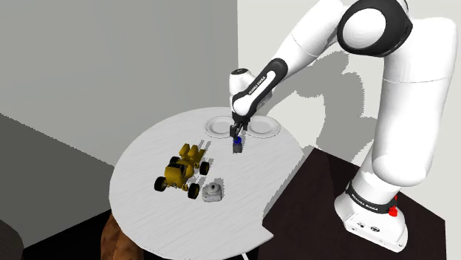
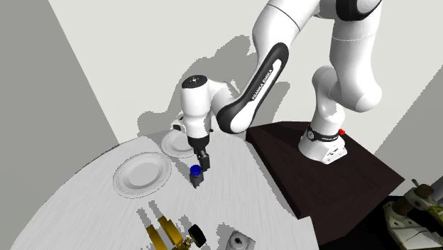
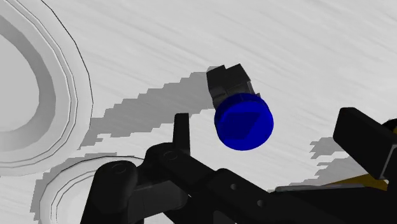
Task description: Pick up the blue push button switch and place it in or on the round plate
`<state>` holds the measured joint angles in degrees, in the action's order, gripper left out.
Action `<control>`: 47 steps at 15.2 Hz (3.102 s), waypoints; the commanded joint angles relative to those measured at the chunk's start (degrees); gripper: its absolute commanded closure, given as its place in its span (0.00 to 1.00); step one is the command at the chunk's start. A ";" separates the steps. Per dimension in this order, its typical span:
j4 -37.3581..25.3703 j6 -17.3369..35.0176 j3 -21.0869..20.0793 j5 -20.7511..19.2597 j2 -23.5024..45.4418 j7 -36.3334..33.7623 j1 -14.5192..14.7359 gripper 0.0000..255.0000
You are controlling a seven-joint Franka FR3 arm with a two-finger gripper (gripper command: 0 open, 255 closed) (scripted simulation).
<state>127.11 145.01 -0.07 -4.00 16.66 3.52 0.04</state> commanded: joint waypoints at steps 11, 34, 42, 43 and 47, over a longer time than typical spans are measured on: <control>-3.60 6.05 0.14 -0.03 9.84 0.06 -0.15 0.00; -3.15 1.82 -0.07 0.28 5.16 0.41 -0.29 1.00; -3.38 -3.32 -0.25 0.65 0.25 0.81 -0.38 1.00; -3.46 -3.98 -0.27 0.69 -0.32 0.86 -0.39 1.00; -4.50 -5.11 0.87 1.39 -0.57 5.32 -3.19 1.00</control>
<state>122.79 139.91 0.45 -2.79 15.95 7.50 -2.34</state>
